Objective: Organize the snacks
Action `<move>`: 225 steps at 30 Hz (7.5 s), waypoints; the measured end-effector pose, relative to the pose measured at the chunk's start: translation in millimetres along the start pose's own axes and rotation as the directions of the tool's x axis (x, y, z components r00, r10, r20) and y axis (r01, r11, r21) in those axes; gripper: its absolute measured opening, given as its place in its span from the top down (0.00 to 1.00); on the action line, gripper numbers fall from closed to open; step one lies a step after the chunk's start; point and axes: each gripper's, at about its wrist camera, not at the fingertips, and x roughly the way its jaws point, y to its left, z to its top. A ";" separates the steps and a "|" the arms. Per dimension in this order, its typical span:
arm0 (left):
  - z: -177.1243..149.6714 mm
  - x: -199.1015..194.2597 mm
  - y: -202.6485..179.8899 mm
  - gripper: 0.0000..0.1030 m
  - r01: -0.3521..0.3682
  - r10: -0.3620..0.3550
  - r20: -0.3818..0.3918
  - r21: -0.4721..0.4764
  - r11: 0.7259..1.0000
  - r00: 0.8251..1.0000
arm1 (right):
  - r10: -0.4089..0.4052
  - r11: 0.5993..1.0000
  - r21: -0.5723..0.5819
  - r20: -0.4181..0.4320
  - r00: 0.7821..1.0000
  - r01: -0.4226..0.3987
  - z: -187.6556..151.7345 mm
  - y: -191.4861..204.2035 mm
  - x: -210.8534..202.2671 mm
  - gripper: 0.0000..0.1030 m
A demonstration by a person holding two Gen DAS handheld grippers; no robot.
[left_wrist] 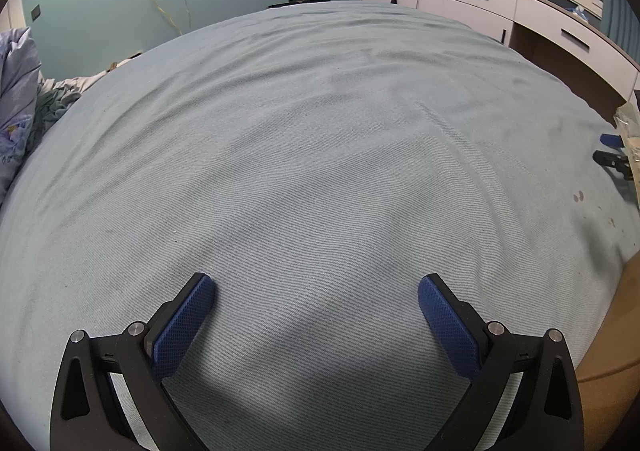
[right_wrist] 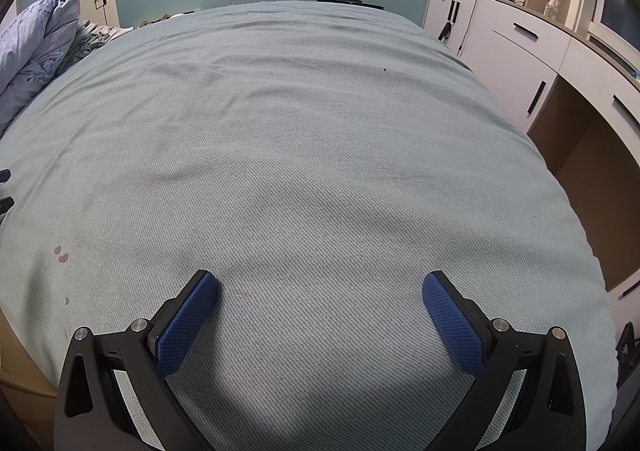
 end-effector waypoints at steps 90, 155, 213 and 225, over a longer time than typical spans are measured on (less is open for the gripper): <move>-0.8 0.0 -2.6 0.00 -0.001 0.001 0.000 0.001 1.000 1.000 | 0.004 1.000 -0.004 0.001 1.000 -0.004 0.7 -1.1 -0.3 0.00; 74.2 -169.1 -94.0 0.00 -0.296 0.299 0.049 -0.061 0.953 0.953 | -0.003 0.998 0.066 0.174 0.985 -0.008 15.3 47.3 -203.1 0.00; 55.0 -195.9 -128.7 0.00 -0.228 0.228 0.153 -0.020 0.974 0.962 | 0.023 0.990 -0.143 0.092 0.995 -0.009 11.3 99.1 -197.1 0.00; 54.0 -193.4 -119.2 0.00 -0.220 0.225 0.122 -0.050 0.974 0.967 | 0.023 0.993 -0.119 0.100 0.995 -0.011 11.1 93.8 -200.0 0.00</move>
